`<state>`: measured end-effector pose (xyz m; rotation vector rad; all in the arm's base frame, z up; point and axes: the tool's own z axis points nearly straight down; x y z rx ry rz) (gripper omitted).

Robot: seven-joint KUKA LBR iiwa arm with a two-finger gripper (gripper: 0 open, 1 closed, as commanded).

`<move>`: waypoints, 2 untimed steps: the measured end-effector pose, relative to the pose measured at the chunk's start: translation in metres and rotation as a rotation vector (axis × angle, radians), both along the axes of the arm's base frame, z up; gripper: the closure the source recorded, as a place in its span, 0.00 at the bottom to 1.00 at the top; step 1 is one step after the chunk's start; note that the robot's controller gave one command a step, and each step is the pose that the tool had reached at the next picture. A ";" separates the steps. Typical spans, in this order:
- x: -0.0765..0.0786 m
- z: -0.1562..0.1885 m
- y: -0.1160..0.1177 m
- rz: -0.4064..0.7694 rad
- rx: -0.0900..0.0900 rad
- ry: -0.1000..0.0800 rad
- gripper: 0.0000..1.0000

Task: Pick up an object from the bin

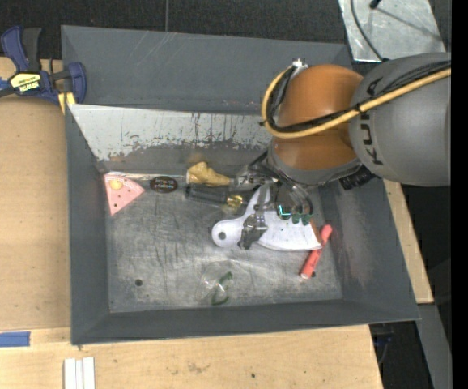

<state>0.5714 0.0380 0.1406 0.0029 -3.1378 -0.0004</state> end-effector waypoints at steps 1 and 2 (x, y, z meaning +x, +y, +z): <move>0.002 0.003 0.000 -0.001 0.000 -0.007 0.00; 0.009 -0.020 -0.001 -0.049 0.001 -0.015 0.00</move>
Offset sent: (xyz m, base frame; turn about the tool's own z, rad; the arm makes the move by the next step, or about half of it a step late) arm 0.0126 -0.0009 -0.0706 0.1237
